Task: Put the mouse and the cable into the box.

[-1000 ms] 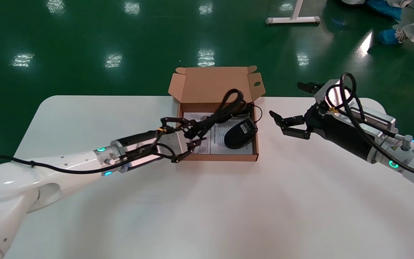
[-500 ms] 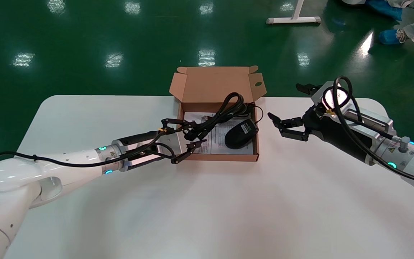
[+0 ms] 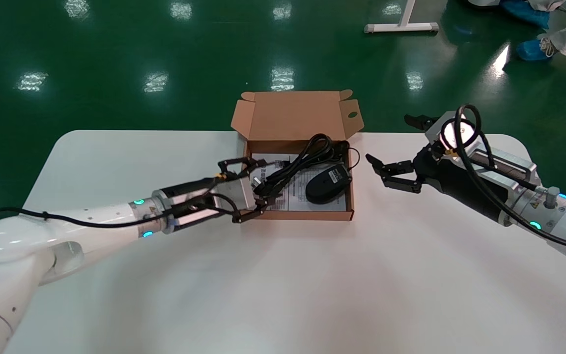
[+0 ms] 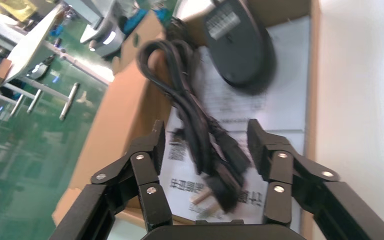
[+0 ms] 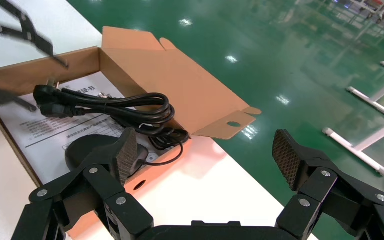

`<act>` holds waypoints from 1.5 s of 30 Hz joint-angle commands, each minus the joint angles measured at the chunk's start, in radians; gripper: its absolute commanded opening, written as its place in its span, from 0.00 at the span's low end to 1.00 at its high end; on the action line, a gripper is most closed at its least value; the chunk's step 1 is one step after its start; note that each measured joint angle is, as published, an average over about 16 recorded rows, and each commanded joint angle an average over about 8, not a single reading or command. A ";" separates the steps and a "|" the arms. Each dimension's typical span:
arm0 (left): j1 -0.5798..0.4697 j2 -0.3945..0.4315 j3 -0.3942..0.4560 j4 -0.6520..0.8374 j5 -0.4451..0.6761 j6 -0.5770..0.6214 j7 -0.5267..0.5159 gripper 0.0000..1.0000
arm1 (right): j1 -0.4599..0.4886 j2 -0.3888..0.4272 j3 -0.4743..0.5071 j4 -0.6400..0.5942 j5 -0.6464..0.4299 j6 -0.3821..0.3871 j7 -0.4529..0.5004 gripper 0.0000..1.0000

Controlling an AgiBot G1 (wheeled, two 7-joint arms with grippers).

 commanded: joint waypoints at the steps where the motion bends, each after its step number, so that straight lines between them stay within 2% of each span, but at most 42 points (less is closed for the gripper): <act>1: -0.008 -0.006 -0.013 -0.006 -0.018 0.007 -0.009 1.00 | 0.003 -0.002 0.003 -0.003 0.002 0.009 0.006 1.00; 8: -0.015 -0.020 -0.035 -0.036 -0.049 0.003 -0.035 1.00 | -0.002 -0.056 0.096 0.020 0.104 0.052 -0.019 1.00; 13: -0.008 -0.042 -0.040 -0.064 -0.069 0.022 -0.072 1.00 | -0.006 -0.070 0.127 0.027 0.147 0.034 -0.008 1.00; 45: 0.114 -0.330 -0.074 -0.434 -0.298 0.293 -0.608 1.00 | 0.013 0.114 0.080 0.106 0.314 -0.421 0.124 1.00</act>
